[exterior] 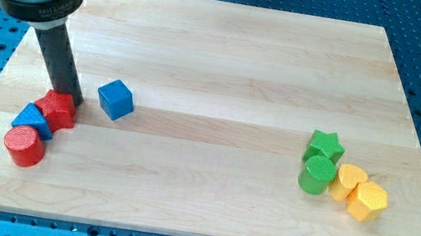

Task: Move the red blocks and blue triangle to the bottom left corner

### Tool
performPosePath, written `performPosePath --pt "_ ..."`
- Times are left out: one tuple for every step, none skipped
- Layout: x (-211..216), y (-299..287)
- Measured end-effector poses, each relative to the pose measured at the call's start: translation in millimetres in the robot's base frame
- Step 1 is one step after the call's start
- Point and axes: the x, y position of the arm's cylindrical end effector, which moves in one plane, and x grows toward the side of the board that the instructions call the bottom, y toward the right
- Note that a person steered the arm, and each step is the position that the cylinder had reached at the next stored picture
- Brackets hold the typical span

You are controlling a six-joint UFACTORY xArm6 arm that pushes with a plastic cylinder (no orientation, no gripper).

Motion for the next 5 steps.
performPosePath --pt "8.7 -1.6" --pt "19.4 -10.8" --pt "25.7 -7.5" --pt "30.6 38.0" --pt "32.6 104.9"
